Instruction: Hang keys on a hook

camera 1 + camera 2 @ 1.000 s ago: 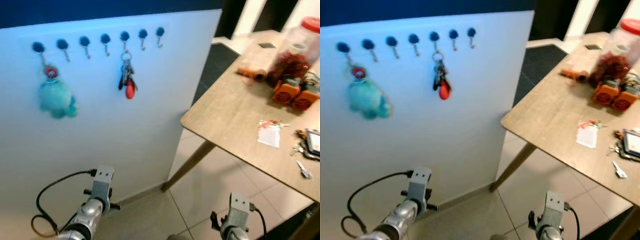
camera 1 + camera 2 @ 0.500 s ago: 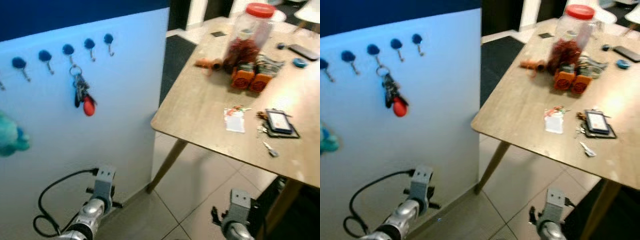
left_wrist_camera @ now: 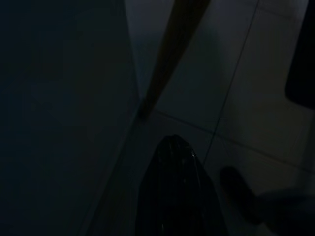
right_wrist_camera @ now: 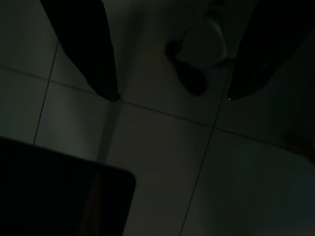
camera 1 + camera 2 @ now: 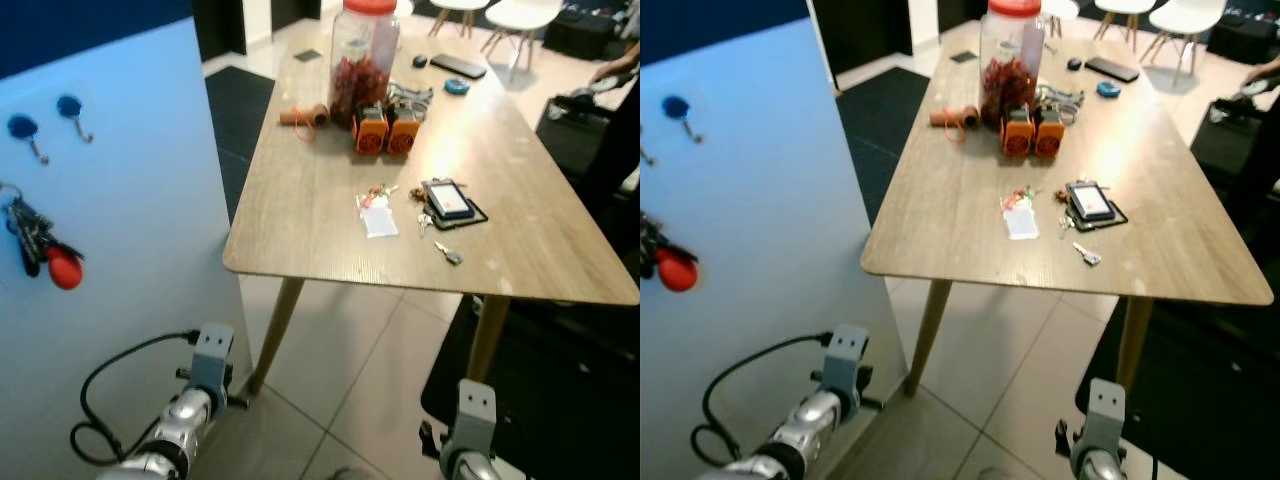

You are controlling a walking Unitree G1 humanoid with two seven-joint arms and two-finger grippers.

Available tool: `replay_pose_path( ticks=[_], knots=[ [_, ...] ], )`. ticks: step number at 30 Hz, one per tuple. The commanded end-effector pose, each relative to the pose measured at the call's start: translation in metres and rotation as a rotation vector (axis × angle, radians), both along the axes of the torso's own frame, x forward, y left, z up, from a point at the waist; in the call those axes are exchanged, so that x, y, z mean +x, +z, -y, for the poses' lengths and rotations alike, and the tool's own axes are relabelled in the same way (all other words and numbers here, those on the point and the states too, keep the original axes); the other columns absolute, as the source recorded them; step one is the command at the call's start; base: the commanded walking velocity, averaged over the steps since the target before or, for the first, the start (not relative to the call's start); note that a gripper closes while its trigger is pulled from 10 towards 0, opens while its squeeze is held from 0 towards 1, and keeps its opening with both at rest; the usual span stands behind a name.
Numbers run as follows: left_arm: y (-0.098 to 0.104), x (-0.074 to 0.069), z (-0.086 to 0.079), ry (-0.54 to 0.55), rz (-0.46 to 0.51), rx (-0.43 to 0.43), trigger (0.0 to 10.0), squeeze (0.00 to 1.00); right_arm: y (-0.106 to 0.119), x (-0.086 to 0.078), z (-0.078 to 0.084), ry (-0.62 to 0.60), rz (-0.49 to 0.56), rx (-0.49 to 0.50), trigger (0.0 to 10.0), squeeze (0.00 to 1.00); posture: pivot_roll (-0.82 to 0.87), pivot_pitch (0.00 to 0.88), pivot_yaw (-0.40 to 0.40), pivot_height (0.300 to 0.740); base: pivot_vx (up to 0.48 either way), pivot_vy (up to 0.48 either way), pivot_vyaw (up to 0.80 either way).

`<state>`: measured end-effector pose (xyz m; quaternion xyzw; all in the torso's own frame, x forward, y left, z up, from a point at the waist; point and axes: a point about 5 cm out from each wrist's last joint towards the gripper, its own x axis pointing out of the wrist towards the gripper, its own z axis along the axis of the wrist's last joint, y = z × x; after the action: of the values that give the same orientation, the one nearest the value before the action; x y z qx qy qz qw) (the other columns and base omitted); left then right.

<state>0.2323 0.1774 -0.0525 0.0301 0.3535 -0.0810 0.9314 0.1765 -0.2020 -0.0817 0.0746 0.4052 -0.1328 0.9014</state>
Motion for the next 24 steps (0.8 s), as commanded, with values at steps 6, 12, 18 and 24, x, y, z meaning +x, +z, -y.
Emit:
replay_pose_path(
  ticks=[6,12,18,24],
  knots=[
    [-0.0005,-0.0006,-0.0007,0.004,-0.002,0.004,10.0,0.0,-0.0022,-0.0031,-0.0024,0.034,-0.015,0.016,10.0,0.0,0.02,0.045,0.016,0.74,0.0,0.0,-0.6],
    [0.0,-0.0003,-0.001,0.01,0.007,0.014,10.0,0.0,-0.0029,-0.0039,-0.0055,0.063,-0.018,0.019,10.0,0.0,0.02,0.05,0.015,0.74,0.0,0.0,0.0],
    [0.0001,0.0001,-0.0006,0.01,0.007,0.015,10.0,0.0,-0.003,-0.0041,-0.0057,0.065,-0.017,0.019,10.0,0.0,0.02,0.051,0.016,0.74,0.0,-0.266,0.0],
    [0.0,0.0002,0.0007,0.003,0.006,0.016,10.0,0.0,-0.003,-0.0044,-0.0053,0.068,-0.017,0.017,10.0,0.0,0.02,0.052,0.016,0.74,0.0,-0.47,0.0]
  ],
)
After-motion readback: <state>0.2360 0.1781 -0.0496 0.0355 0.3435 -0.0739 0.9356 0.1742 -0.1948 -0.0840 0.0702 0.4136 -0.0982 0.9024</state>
